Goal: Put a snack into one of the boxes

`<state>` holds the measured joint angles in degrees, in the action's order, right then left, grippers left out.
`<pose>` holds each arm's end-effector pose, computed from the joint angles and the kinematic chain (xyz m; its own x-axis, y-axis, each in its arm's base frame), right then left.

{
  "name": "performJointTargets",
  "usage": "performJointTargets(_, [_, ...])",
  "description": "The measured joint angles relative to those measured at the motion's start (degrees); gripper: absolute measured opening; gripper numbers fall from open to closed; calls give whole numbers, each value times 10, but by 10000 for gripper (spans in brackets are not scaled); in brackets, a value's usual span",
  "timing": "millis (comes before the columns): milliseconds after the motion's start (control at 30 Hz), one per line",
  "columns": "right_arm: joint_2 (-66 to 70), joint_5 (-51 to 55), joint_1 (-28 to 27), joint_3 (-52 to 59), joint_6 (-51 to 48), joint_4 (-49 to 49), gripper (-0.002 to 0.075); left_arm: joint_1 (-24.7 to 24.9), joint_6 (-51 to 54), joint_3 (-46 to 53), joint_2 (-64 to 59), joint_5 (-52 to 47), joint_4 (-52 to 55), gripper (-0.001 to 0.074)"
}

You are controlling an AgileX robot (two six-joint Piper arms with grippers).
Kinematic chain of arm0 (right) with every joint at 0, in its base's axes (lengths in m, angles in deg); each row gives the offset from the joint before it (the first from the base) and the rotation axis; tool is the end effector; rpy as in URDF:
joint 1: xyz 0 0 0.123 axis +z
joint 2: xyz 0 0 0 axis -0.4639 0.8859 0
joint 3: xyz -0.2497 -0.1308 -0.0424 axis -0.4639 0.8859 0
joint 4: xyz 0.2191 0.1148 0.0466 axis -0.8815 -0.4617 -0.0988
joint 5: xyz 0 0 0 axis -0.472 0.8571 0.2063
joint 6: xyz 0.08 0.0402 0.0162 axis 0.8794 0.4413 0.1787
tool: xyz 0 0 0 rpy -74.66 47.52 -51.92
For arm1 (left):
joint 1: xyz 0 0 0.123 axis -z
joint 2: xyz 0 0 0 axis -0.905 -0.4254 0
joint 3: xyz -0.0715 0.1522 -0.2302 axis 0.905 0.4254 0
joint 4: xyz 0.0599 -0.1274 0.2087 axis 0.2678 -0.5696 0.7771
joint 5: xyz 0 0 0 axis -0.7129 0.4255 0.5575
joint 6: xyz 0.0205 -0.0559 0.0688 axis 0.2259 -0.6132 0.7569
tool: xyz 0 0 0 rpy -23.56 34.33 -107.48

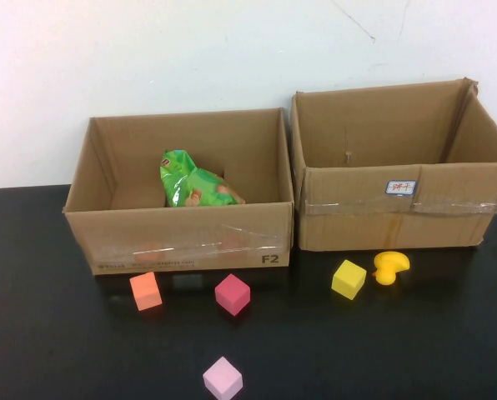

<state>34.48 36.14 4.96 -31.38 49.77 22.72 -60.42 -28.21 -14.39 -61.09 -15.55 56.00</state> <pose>0.0660 0.0318 0.2377 -0.2861 -0.4485 -0.8468 -0.5423 0.8043 -0.2428 0.0531 -0.0073 0.1762 -0.2649 -0.0843 -0.9606 0.0845 0.9903 -0.1102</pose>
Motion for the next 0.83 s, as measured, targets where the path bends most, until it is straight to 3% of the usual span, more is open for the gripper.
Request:
performJointTargets(200, [-112,-131,-136,93,2,-31,-1,0,0,0,0,0,0,-1])
performJointTargets(433, [-186,-131,-282,159,108,-38,-1,0,0,0,0,0,-1,-1])
performJointTargets(833, [-187,-112,-306,171,132,-58,-1,0,0,0,0,0,-2,-1])
